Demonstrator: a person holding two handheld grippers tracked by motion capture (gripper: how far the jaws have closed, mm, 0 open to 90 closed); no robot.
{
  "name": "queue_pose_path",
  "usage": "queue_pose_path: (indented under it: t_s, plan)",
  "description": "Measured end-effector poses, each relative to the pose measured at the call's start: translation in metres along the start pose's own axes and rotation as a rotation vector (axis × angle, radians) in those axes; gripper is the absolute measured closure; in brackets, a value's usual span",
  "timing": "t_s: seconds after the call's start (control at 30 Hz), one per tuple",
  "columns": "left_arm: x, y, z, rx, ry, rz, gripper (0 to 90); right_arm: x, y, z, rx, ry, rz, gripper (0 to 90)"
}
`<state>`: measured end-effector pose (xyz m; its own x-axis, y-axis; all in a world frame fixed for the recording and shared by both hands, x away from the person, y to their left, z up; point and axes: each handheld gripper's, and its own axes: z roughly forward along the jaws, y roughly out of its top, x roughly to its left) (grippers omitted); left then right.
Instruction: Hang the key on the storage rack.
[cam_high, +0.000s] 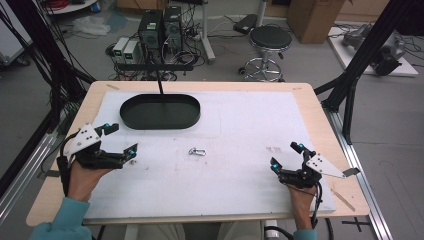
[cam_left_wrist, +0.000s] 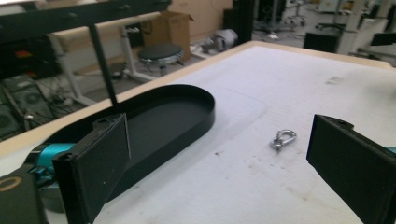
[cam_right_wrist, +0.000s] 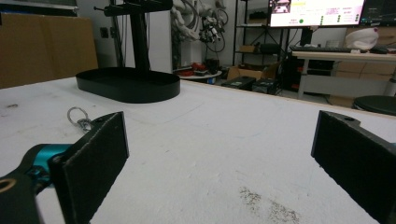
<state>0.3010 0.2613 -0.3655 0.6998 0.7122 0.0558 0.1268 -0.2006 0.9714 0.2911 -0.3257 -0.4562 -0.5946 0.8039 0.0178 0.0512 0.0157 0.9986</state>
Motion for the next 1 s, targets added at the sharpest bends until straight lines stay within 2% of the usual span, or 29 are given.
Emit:
queue_pose_path:
  t_s: [0.03,0.1,0.17,0.3,0.37,0.5,0.57,0.7,0.83,1.0]
  plan:
    - [0.0,0.002,0.002,0.01,-0.023,-0.003,6.6,0.0,0.0,0.0,-0.001,0.002,0.001,3.4]
    - [0.001,0.008,0.011,0.042,-0.1,-0.012,6.6,0.0,0.0,0.0,0.001,0.0,-0.003,3.4]
    - [0.0,0.011,0.016,0.072,-0.12,0.002,6.6,0.0,0.0,0.0,0.0,-0.002,-0.007,3.4]
    - [-0.003,0.016,0.025,0.11,-0.142,0.029,6.6,0.0,0.0,0.0,0.0,-0.003,-0.008,3.4]
    - [-0.004,0.021,0.032,0.133,-0.167,0.031,6.6,0.0,0.0,0.0,0.0,-0.002,-0.007,3.4]
    - [-0.007,0.031,0.046,0.193,-0.199,0.075,6.6,0.0,0.0,0.0,0.001,-0.001,-0.005,3.4]
    - [-0.008,0.034,0.053,0.209,-0.228,0.067,7.1,0.0,0.0,0.0,0.001,-0.001,-0.005,3.4]
    - [-0.014,0.041,0.072,0.283,-0.251,0.094,7.5,0.0,0.0,0.0,0.003,-0.002,-0.004,3.4]
    - [-0.018,0.043,0.083,0.311,-0.261,0.101,7.6,0.0,0.0,0.0,0.001,-0.001,-0.004,3.4]
    - [-0.023,0.04,0.101,0.373,-0.282,0.111,7.5,0.0,0.0,0.0,0.002,0.0,-0.002,3.4]
